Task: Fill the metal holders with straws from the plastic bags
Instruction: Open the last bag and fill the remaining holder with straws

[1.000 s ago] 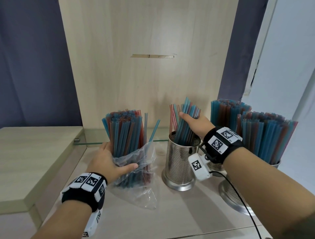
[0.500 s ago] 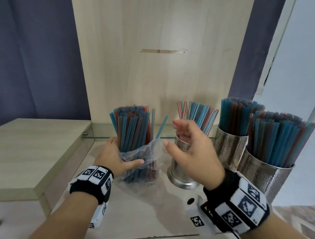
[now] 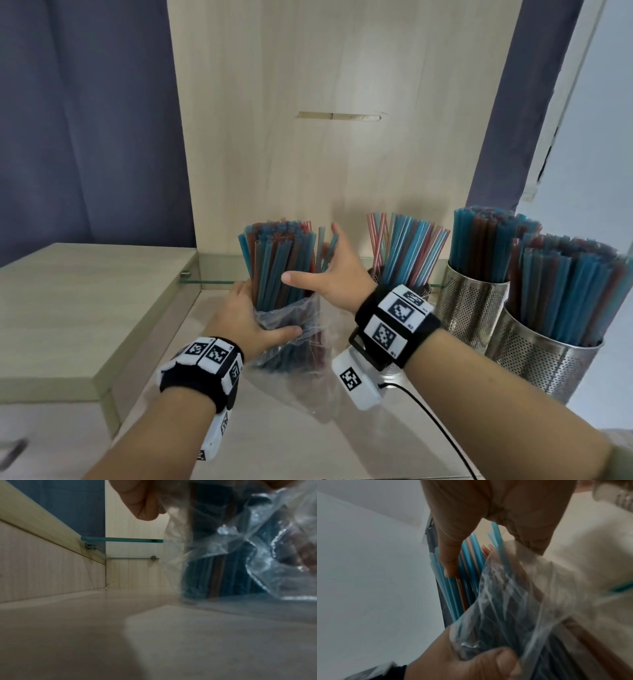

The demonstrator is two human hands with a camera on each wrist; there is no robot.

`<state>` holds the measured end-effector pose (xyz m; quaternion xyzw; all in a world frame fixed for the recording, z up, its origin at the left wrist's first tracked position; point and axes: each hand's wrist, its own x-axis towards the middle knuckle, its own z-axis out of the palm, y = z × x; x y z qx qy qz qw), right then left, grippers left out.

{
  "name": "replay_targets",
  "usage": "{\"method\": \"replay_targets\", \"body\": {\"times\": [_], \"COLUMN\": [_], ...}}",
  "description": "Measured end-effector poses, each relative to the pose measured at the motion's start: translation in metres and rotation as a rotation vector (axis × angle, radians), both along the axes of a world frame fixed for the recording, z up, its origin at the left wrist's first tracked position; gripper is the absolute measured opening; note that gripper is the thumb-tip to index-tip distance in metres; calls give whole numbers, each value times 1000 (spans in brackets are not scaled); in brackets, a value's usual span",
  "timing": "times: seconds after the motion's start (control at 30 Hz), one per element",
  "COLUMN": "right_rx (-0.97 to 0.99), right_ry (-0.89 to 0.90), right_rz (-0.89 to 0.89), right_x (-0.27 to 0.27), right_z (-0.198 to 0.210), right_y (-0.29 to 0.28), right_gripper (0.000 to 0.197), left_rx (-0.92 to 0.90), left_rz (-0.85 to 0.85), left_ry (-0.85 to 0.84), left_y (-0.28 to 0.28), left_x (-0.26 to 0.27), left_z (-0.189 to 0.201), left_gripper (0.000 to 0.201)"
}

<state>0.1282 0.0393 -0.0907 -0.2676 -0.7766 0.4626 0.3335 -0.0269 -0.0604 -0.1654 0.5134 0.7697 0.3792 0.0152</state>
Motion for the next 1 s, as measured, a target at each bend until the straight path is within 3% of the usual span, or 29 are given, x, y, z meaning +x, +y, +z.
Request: {"method": "replay_targets", "body": {"times": [0.1, 0.2, 0.3, 0.43, 0.53, 0.63, 0.77, 0.83, 0.9, 1.0], "right_rx": [7, 31, 40, 12, -54, -152, -87, -100, -144, -134], "right_ry": [18, 100, 72, 17, -44, 65, 176, 169, 183, 210], "right_rz": [-26, -79, -110, -184, -131, 56, 191, 239, 259, 346], "right_x": [-15, -27, -30, -35, -35, -32, -28, -30, -27, -17], "right_z": [-8, -16, -17, -20, -21, -21, -32, -34, -31, -27], "right_y": [7, 16, 16, 16, 10, 5, 13, 20, 22, 22], "right_gripper": [131, 86, 38, 26, 24, 35, 114, 135, 143, 122], "left_rx": [66, 126, 130, 105, 105, 159, 188, 196, 215, 239], "left_rz": [-42, -74, -62, -92, -175, -194, -212, -210, -229, -264], "left_ry": [-66, -108, -48, -113, -173, -200, -153, -134, -146, -200], "left_y": [2, 4, 6, 4, 2, 2, 1, -2, -3, -2], "left_x": [-5, -8, -10, -7, -3, -3, -4, -2, 1, 3], "left_z": [-4, -6, -6, -7, -5, -4, -5, -4, -4, -6], "left_gripper": [109, 112, 115, 124, 125, 115, 97, 85, 80, 84]}}
